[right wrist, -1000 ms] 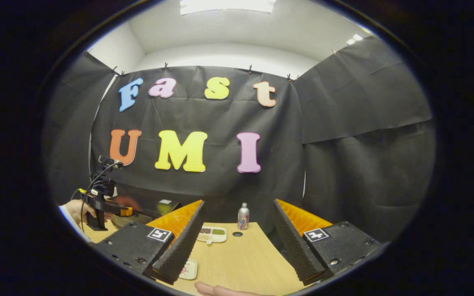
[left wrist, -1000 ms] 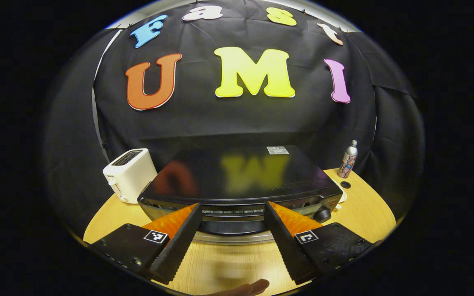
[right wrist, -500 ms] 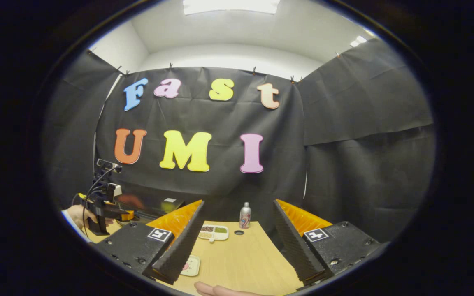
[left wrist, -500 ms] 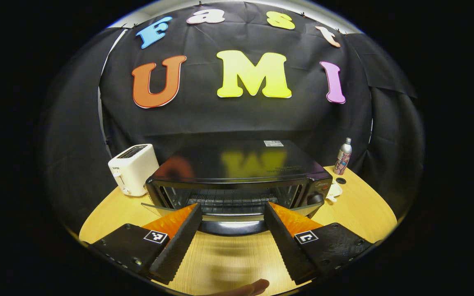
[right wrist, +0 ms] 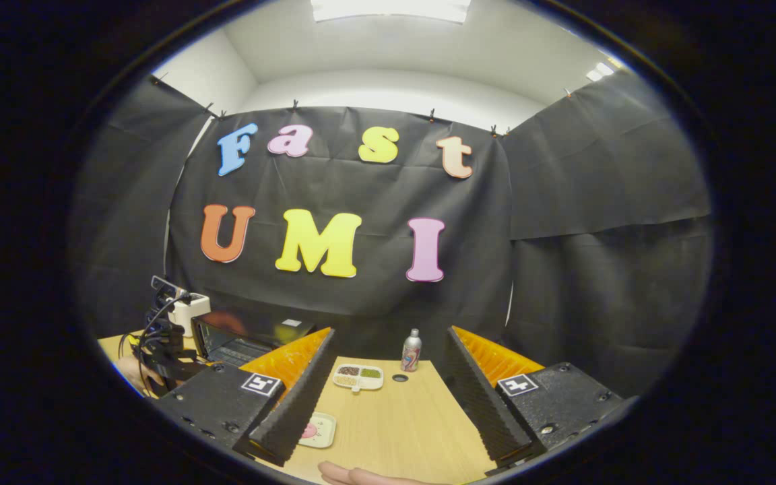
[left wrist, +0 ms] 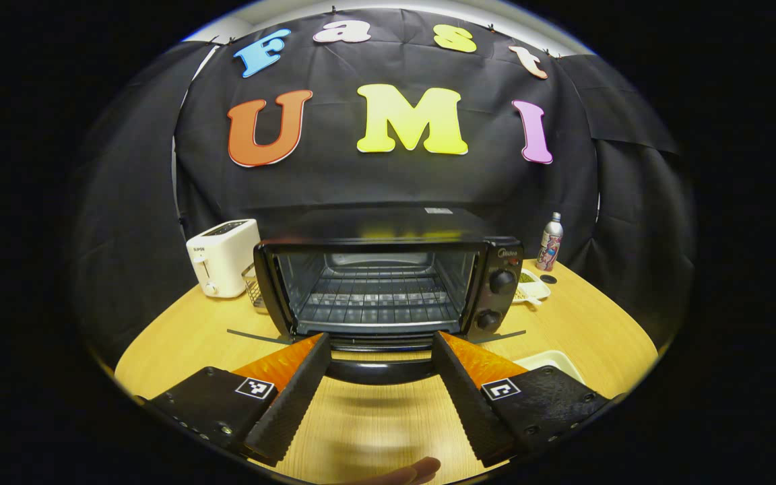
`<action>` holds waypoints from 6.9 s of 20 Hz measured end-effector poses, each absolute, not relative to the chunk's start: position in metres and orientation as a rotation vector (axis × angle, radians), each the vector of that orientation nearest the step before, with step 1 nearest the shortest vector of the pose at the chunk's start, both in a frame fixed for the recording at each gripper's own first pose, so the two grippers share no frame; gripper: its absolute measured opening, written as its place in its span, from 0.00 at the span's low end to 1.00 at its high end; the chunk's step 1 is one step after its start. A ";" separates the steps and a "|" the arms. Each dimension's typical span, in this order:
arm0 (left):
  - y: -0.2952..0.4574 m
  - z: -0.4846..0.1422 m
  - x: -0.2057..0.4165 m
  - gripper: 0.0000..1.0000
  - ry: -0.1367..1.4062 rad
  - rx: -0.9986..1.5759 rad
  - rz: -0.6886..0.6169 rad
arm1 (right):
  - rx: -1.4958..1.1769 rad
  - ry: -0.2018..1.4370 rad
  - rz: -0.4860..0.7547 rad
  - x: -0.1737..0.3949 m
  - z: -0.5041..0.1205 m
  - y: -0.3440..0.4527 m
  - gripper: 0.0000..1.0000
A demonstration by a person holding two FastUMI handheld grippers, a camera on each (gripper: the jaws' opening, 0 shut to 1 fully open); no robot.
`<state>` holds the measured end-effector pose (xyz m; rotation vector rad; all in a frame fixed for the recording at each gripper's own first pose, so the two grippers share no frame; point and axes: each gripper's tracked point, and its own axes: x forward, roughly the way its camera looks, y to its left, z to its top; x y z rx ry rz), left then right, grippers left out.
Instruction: Open the electric oven with the left hand, put the food in, and close the electric oven.
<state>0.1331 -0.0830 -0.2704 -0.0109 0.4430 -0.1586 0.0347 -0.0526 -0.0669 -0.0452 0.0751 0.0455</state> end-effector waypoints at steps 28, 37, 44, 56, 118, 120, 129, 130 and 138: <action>-0.083 -0.296 0.066 0.95 0.473 -0.075 -0.165 | -0.057 0.588 0.194 0.079 -0.235 -0.004 1.00; -0.069 -0.165 0.005 0.94 0.200 -0.094 -0.184 | 0.025 1.032 0.282 0.102 -0.363 0.037 0.99; -0.047 -0.130 -0.028 0.94 0.099 -0.052 -0.141 | 0.122 1.227 0.318 0.112 -0.422 0.057 0.77; -0.051 -0.121 -0.035 0.94 0.100 -0.014 -0.126 | 0.536 1.397 0.481 0.120 -0.451 0.067 0.04; 0.078 -0.196 0.013 0.94 0.127 0.033 -0.024 | 1.197 0.644 -0.074 0.268 -0.356 0.332 0.05; 0.082 -0.198 0.013 0.95 0.131 0.038 -0.017 | 1.192 0.616 -0.069 0.274 -0.360 0.339 0.06; 0.081 -0.208 0.018 0.94 0.146 0.026 -0.021 | 1.169 0.632 -0.032 0.276 -0.395 0.356 0.07; 0.080 -0.208 0.017 0.94 0.147 0.023 -0.023 | 1.158 0.619 -0.021 0.277 -0.396 0.356 0.05; 0.083 -0.219 0.014 0.95 0.181 0.019 -0.010 | 1.086 0.551 0.037 0.273 -0.383 0.352 0.14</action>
